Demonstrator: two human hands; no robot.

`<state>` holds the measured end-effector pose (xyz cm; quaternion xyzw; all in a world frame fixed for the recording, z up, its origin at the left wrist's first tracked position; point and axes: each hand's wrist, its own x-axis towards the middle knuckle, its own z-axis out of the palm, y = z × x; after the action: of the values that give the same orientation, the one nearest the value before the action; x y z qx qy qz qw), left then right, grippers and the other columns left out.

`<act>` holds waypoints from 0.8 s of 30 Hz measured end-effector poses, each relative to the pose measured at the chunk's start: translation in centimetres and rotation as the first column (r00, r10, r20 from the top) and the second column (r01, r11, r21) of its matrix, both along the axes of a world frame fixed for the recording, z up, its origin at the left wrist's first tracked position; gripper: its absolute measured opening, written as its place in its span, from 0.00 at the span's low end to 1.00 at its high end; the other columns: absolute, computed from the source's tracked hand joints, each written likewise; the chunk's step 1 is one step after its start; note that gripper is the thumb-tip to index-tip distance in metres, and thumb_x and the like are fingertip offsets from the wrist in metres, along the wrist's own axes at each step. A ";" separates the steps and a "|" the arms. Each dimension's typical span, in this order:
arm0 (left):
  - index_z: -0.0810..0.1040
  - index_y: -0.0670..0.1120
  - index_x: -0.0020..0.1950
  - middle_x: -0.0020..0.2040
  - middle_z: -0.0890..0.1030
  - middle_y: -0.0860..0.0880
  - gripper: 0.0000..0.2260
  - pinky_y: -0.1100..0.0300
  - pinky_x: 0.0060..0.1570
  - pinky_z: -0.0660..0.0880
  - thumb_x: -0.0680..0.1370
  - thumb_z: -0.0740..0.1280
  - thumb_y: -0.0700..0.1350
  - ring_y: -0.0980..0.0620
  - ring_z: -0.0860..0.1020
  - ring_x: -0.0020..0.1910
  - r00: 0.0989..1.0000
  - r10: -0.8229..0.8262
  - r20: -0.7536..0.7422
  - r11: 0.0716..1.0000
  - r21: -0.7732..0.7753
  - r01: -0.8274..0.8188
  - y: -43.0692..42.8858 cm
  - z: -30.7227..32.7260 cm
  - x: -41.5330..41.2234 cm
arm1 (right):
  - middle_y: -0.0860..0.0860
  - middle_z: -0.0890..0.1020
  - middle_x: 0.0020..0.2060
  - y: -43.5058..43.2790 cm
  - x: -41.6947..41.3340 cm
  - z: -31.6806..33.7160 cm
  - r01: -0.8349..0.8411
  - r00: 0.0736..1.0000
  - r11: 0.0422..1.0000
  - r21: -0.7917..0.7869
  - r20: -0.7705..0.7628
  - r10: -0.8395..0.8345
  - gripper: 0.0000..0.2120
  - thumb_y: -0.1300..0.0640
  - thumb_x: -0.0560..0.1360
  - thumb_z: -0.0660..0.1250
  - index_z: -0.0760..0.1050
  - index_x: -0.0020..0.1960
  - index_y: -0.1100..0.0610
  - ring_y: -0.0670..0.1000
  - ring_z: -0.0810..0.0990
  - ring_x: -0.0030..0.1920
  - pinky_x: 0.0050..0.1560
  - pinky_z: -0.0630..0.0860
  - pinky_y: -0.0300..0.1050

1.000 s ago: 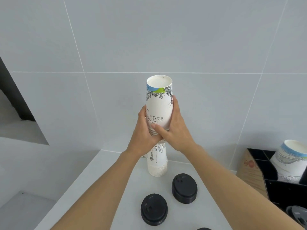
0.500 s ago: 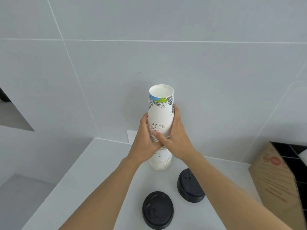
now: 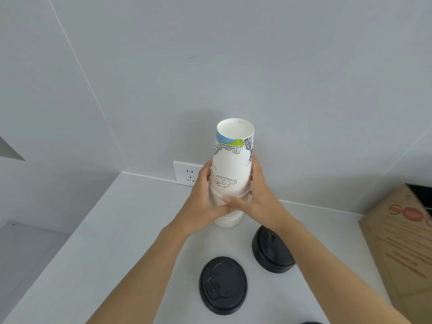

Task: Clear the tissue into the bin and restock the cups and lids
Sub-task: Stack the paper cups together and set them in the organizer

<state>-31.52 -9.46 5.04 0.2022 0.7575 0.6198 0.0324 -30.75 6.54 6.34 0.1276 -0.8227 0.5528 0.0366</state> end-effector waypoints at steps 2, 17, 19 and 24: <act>0.61 0.64 0.63 0.65 0.68 0.64 0.34 0.81 0.53 0.62 0.65 0.75 0.45 0.75 0.65 0.61 0.995 -0.084 0.047 0.995 -0.049 0.087 -1.9 0.7 -0.8 | 0.35 0.72 0.60 2.0 0.0 1.6 -0.113 0.986 0.994 -0.009 0.120 0.113 0.29 0.54 0.70 0.73 0.62 0.63 0.35 0.32 0.71 0.60 0.55 0.69 0.29; 0.81 0.53 0.50 0.48 0.85 0.57 0.20 0.62 0.54 0.74 0.80 0.51 0.59 0.60 0.81 0.52 0.831 0.120 0.543 0.808 0.433 -0.400 3.4 -3.0 -1.1 | 0.49 0.81 0.60 -4.6 -1.2 -3.2 0.499 0.846 0.560 -0.661 0.511 -0.151 0.27 0.34 0.74 0.57 0.76 0.63 0.50 0.49 0.79 0.60 0.67 0.69 0.52; 0.80 0.51 0.54 0.53 0.84 0.54 0.22 0.57 0.59 0.73 0.79 0.50 0.60 0.55 0.80 0.56 0.829 0.091 0.551 0.780 0.478 -0.403 3.5 -3.1 -0.9 | 0.49 0.81 0.60 -4.6 -1.1 -3.3 0.495 0.844 0.530 -0.689 0.525 -0.106 0.26 0.36 0.76 0.55 0.75 0.65 0.50 0.50 0.79 0.60 0.67 0.70 0.52; 0.77 0.49 0.60 0.59 0.81 0.49 0.23 0.52 0.63 0.71 0.79 0.50 0.60 0.51 0.78 0.60 0.842 0.024 0.539 0.765 0.533 -0.363 3.5 -2.6 -0.3 | 0.51 0.82 0.59 -4.4 -0.6 -2.5 0.490 0.839 0.518 -0.701 0.540 -0.062 0.26 0.36 0.77 0.54 0.75 0.64 0.50 0.51 0.80 0.58 0.65 0.71 0.51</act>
<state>-31.86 -6.00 2.46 -0.0492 0.4950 0.8624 0.0936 -31.38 2.14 3.84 -0.1728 -0.4648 0.8683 -0.0094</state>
